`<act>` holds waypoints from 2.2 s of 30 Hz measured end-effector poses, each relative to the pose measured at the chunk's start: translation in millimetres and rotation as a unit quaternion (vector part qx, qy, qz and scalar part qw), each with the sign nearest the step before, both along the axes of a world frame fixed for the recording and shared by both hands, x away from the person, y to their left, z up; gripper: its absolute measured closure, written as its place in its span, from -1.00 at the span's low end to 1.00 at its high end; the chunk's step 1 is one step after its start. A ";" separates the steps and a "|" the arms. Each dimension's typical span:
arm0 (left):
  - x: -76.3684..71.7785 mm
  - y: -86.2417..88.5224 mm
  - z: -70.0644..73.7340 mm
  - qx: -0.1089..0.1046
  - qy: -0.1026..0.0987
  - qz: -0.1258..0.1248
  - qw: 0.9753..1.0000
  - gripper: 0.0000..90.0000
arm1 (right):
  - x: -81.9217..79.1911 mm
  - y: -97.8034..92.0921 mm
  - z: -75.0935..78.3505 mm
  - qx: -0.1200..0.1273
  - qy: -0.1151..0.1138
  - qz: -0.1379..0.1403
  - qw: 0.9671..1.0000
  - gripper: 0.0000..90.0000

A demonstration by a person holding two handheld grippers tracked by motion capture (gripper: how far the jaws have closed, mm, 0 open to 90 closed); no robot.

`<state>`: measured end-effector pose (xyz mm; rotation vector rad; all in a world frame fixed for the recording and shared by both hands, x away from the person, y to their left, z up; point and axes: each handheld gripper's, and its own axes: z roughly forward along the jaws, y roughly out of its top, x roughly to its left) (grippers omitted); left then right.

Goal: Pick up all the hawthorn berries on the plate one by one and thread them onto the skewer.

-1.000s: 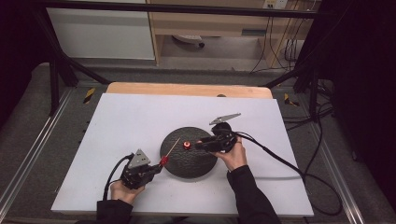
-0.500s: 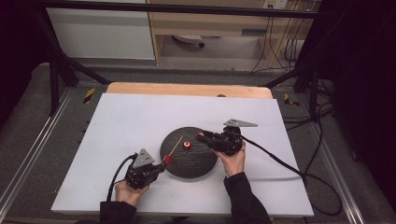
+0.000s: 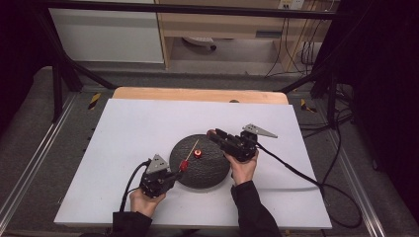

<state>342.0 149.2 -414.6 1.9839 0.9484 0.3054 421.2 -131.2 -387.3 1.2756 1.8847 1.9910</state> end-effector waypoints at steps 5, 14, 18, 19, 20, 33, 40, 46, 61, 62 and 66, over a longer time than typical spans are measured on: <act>2.8 -7.7 3.0 -0.008 0.002 0.000 1.000 0.95 | 0.9 1.8 -0.2 0.019 -0.011 -0.013 1.000 0.33; 8.5 -17.2 2.5 -0.027 0.015 0.000 1.000 0.95 | 2.3 4.5 -2.1 0.040 -0.039 -0.025 0.998 0.33; 9.4 -20.1 3.2 -0.031 0.016 0.000 0.999 0.95 | 2.2 5.9 -3.7 0.042 -0.045 -0.029 0.998 0.33; 9.9 -20.3 3.2 -0.031 0.016 -0.001 0.999 0.95 | 2.1 6.1 -3.9 0.044 -0.047 -0.029 0.998 0.33; 10.2 -20.6 3.1 -0.032 0.016 -0.001 0.999 0.95 | 2.1 6.2 -4.0 0.045 -0.048 -0.029 0.997 0.33; 12.0 -23.9 1.6 -0.043 0.025 -0.002 0.999 0.95 | 1.1 9.5 -7.9 0.045 -0.053 -0.026 0.997 0.33; 13.0 -25.0 0.7 -0.047 0.031 -0.002 0.998 0.96 | 0.5 10.0 -9.0 0.041 -0.057 -0.024 0.997 0.33; 15.0 -26.9 0.4 -0.057 0.039 0.002 0.998 0.96 | -0.2 11.7 -11.9 0.032 -0.053 -0.018 0.998 0.34; 14.9 -25.3 2.9 -0.073 0.042 0.017 0.996 0.96 | -5.1 12.0 -13.5 0.022 -0.046 -0.006 0.999 0.34; 15.0 -25.3 2.9 -0.072 0.041 0.017 0.996 0.96 | -4.9 12.3 -13.4 0.024 -0.044 -0.003 0.999 0.34; 14.7 -28.1 1.9 -0.066 0.036 0.015 0.997 0.96 | -4.3 12.9 -14.4 0.027 -0.028 0.009 0.999 0.34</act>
